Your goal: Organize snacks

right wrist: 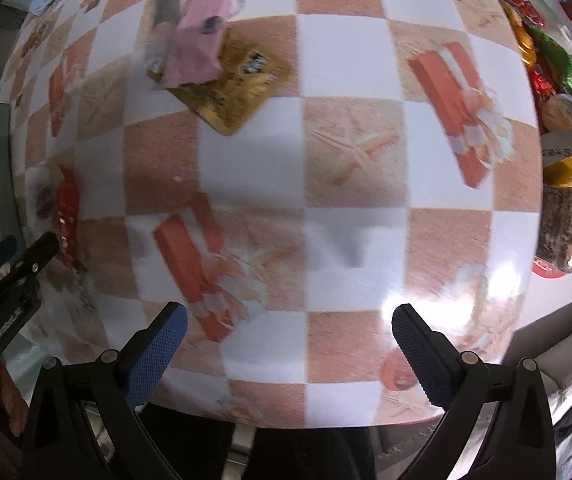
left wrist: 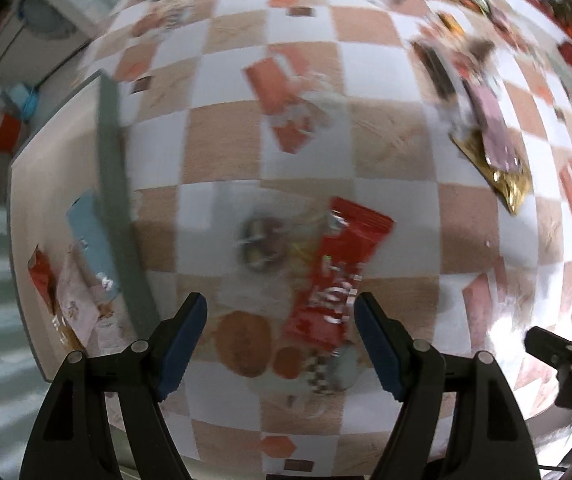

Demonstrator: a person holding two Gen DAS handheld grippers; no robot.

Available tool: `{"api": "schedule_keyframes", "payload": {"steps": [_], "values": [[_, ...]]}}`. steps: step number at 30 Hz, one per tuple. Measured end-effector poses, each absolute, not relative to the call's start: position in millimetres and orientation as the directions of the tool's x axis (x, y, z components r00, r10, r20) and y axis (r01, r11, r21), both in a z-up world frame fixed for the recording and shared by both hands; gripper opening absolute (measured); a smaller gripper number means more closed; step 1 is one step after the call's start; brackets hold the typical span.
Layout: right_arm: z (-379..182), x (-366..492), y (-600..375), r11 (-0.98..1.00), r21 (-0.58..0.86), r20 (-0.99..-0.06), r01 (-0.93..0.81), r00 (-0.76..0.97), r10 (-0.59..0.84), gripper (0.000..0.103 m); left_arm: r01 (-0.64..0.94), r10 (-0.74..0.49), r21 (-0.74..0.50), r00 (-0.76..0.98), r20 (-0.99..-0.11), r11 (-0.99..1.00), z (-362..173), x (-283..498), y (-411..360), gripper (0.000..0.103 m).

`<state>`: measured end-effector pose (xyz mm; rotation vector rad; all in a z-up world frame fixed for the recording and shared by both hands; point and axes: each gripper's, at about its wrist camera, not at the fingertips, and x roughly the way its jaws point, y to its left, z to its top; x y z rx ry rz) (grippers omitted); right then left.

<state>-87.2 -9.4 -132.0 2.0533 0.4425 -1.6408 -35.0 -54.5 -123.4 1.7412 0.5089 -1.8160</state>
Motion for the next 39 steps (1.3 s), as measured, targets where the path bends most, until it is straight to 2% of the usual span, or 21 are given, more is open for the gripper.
{"api": "schedule_keyframes", "payload": {"steps": [13, 24, 39], "values": [[-136.8, -61.9, -116.9, -0.816, 0.277, -0.949, 0.507, 0.277, -0.15, 0.103, 0.719, -0.2, 0.133, -0.009, -0.98, -0.682, -98.7, 12.4, -103.3, 0.079], [-143.4, -39.1, -161.6, -0.8, 0.171, -0.98, 0.575, 0.181, -0.079, 0.103, 0.703, -0.193, 0.14, 0.004, -0.981, -0.698, -106.6, 15.7, -111.3, 0.079], [-141.0, -64.8, -105.7, -0.863, 0.095, -0.987, 0.496, 0.157, -0.018, 0.103, 0.659, -0.115, 0.075, -0.018, -0.993, -0.749, -134.7, -29.5, -102.4, 0.079]]}}
